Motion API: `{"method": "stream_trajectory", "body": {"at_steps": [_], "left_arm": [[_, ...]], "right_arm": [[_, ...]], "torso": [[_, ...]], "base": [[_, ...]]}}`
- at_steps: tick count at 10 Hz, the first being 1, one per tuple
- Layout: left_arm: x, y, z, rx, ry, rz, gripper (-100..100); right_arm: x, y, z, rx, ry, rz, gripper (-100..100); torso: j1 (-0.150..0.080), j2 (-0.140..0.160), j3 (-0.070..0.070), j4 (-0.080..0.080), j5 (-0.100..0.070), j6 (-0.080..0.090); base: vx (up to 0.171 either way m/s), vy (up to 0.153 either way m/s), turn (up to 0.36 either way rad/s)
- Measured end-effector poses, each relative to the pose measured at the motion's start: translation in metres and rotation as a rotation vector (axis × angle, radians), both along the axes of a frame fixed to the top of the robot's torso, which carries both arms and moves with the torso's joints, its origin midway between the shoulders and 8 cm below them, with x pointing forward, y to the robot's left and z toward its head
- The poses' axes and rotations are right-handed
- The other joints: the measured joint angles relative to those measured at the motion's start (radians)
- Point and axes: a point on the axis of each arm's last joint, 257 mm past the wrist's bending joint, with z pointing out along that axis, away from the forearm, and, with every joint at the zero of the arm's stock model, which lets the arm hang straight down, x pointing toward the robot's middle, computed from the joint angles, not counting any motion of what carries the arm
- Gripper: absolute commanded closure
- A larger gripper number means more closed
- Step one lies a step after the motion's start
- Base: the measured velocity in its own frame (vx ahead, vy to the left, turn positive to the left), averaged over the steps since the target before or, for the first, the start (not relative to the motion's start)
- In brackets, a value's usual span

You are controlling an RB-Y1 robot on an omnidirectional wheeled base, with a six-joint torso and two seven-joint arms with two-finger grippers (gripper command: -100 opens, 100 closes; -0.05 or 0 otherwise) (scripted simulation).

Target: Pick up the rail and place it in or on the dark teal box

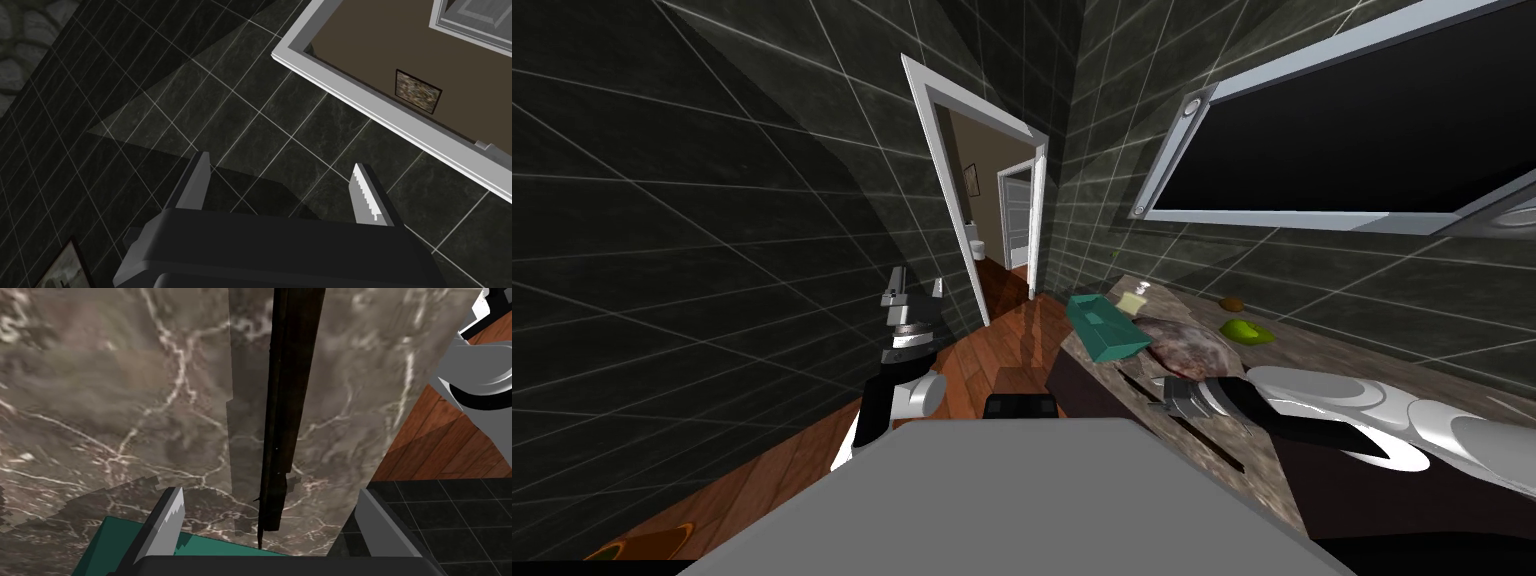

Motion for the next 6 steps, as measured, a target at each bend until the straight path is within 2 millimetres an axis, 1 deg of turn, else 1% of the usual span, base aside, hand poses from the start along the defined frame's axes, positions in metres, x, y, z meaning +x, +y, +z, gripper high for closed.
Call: {"method": "stream_trajectory", "body": {"at_steps": [1,2,5,6], "left_arm": [[0.000,0.000,0.000,0.000,0.000,0.000,0],[0.000,0.000,0.000,0.000,0.000,0.000,0],[0.000,0.000,0.000,0.000,0.000,0.000,0],[0.000,0.000,0.000,0.000,0.000,0.000,0]], "right_arm": [[0.000,0.000,0.000,0.000,0.000,0.000,-100],[-0.004,-0.003,-0.004,0.002,0.001,-0.010,-100],[-0.014,-0.003,-0.019,0.003,0.001,-0.023,-100],[-0.015,-0.003,-0.020,0.002,0.001,-0.024,100]], "torso": [[0.000,0.001,0.000,0.000,0.000,0.000],[0.000,0.000,0.000,0.000,0.000,0.000],[0.000,0.000,0.000,0.000,0.000,0.000],[0.000,0.000,0.000,0.000,0.000,0.000]], "base": [[0.018,0.006,0.092],[0.028,0.008,0.068],[0.022,0.010,0.038],[0.000,0.000,0.000]]}}
